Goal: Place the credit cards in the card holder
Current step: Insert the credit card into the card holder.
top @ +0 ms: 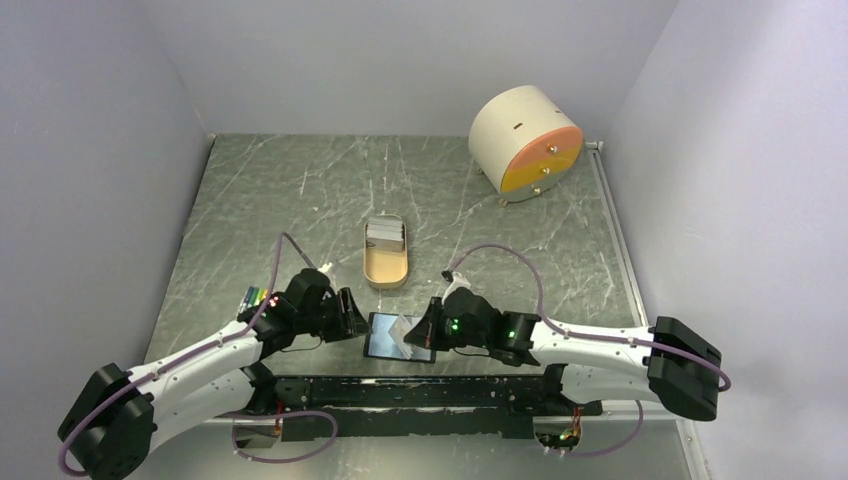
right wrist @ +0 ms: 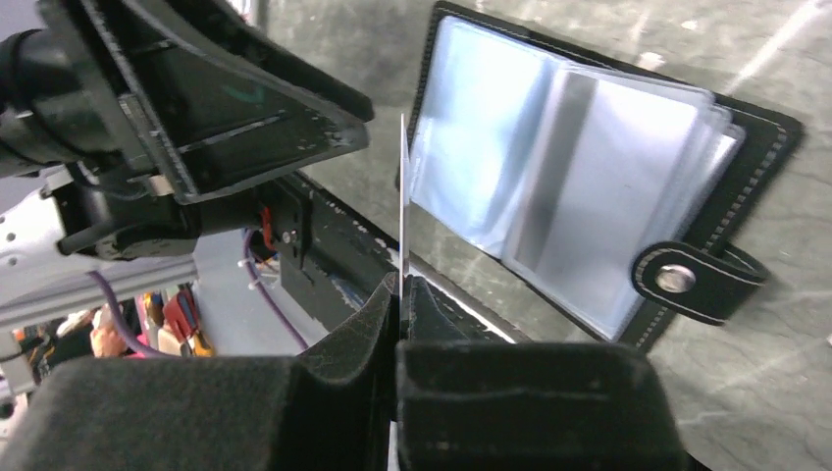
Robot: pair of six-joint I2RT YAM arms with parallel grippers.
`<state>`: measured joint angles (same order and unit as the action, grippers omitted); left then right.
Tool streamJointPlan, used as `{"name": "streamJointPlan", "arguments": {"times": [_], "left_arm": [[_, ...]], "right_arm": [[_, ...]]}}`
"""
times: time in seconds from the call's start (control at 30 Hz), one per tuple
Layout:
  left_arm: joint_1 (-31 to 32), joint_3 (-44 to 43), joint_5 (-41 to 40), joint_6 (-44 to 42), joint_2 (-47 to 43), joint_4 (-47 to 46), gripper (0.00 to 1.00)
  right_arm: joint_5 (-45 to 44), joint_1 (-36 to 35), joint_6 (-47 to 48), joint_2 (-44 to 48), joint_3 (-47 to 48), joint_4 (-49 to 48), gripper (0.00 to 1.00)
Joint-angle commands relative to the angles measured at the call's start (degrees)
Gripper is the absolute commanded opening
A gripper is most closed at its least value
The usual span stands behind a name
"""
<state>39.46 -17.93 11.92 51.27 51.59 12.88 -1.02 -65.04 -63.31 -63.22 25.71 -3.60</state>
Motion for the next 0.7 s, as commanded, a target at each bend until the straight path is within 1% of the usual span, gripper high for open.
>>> {"name": "streamJointPlan", "arguments": {"times": [0.0, 0.17, 0.3, 0.43, 0.67], "left_arm": [[-0.21, 1.3, 2.02, 1.12, -1.3, -4.44, 0.48], [-0.18, 1.81, 2.55, 0.95, -0.77, -5.52, 0.44], [-0.19, 1.37, 2.36, 0.12, 1.75, -5.06, 0.42], [-0.18, 2.22, 2.16, 0.32, 3.0, -5.96, 0.41], [-0.18, 3.17, 3.54, 0.23, 4.11, -7.26, 0.4]], "right_arm": [[-5.93, -0.79, -5.46, 2.34, -2.04, -0.05, 0.0], [-8.96, -0.8, -5.67, 2.89, -3.22, 0.81, 0.01], [-9.06, -0.84, -6.91, 1.32, -5.82, -3.96, 0.02], [-8.92, -0.84, -8.77, -2.12, -6.83, -6.04, 0.02], [-9.0, -0.8, -9.79, -5.4, -10.86, -15.86, 0.02]]}}
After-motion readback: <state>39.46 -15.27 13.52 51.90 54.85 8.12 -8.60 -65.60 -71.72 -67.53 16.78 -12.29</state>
